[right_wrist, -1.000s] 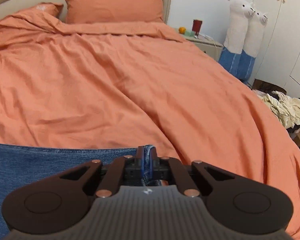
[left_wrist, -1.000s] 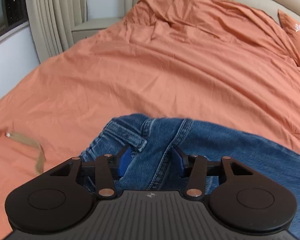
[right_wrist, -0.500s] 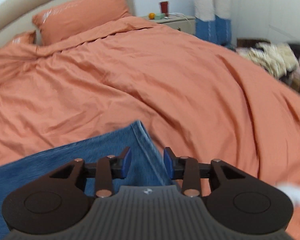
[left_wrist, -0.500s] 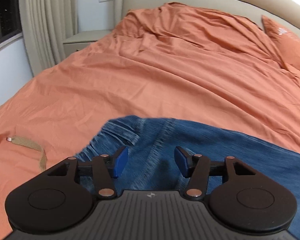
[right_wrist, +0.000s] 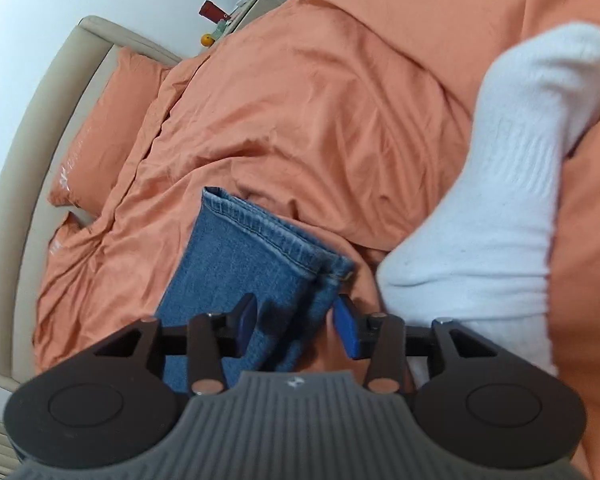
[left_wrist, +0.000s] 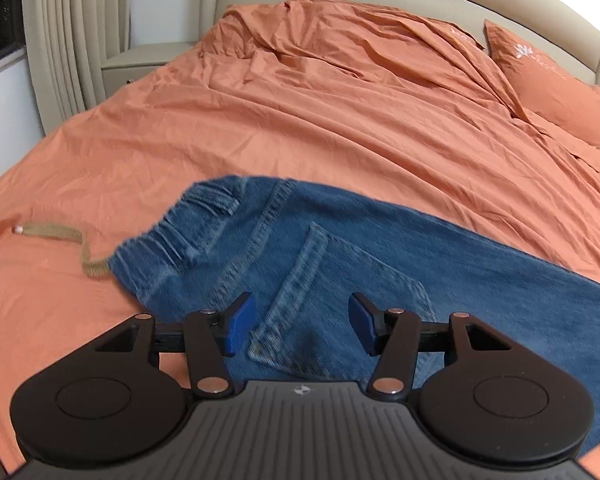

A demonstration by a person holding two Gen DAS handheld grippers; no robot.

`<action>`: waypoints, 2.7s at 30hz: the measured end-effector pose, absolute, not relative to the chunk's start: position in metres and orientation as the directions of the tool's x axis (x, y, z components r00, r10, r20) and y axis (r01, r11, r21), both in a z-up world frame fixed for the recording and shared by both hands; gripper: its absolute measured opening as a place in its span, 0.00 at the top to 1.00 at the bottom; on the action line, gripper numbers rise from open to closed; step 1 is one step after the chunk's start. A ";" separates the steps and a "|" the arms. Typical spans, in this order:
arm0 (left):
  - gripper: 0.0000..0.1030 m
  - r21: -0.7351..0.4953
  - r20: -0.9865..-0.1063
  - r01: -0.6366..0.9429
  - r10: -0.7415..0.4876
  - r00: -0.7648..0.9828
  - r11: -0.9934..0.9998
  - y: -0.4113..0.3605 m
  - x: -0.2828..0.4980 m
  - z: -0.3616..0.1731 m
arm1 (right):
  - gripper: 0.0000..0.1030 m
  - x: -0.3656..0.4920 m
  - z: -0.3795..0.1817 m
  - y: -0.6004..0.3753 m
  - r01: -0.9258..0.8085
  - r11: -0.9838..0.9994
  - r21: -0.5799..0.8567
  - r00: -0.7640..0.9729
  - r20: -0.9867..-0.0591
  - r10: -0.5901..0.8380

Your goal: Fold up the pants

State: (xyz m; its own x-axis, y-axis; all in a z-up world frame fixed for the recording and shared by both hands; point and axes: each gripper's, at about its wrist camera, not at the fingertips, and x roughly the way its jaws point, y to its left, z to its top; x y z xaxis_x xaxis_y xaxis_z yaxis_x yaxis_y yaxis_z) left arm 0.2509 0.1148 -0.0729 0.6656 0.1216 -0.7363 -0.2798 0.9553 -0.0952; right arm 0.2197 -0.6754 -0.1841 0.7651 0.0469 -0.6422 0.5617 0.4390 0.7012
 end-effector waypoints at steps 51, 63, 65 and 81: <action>0.90 -0.209 -0.780 -0.157 -0.068 0.622 0.965 -0.032 0.178 -0.120 | 0.95 0.252 -0.159 -0.623 0.522 0.798 0.303 0.734 -0.636 -0.239; 1.00 -0.215 -0.881 -0.190 -0.107 0.461 0.958 -0.012 0.174 -0.163 | 0.95 0.255 -0.161 -0.615 0.534 0.812 0.236 0.712 -0.644 -0.281; 1.00 -0.192 -0.884 -0.161 -0.099 0.457 0.968 -0.011 0.168 -0.155 | 0.95 0.255 -0.161 -0.615 0.534 0.812 0.237 0.712 -0.643 -0.281; 0.94 -0.083 -0.777 0.312 -0.258 0.574 0.946 -0.112 0.254 -0.092 | 0.95 0.247 -0.165 -0.638 0.523 0.744 0.415 0.753 -0.634 -0.176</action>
State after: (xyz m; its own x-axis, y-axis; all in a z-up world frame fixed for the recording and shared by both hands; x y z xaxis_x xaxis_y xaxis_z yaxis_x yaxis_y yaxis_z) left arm 0.2540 -0.1116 -0.0922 0.5739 -0.2581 -0.7772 0.3125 0.9463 -0.0835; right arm 0.2474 -0.6381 -0.1654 0.7532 -0.1758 -0.6339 0.5231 0.7443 0.4151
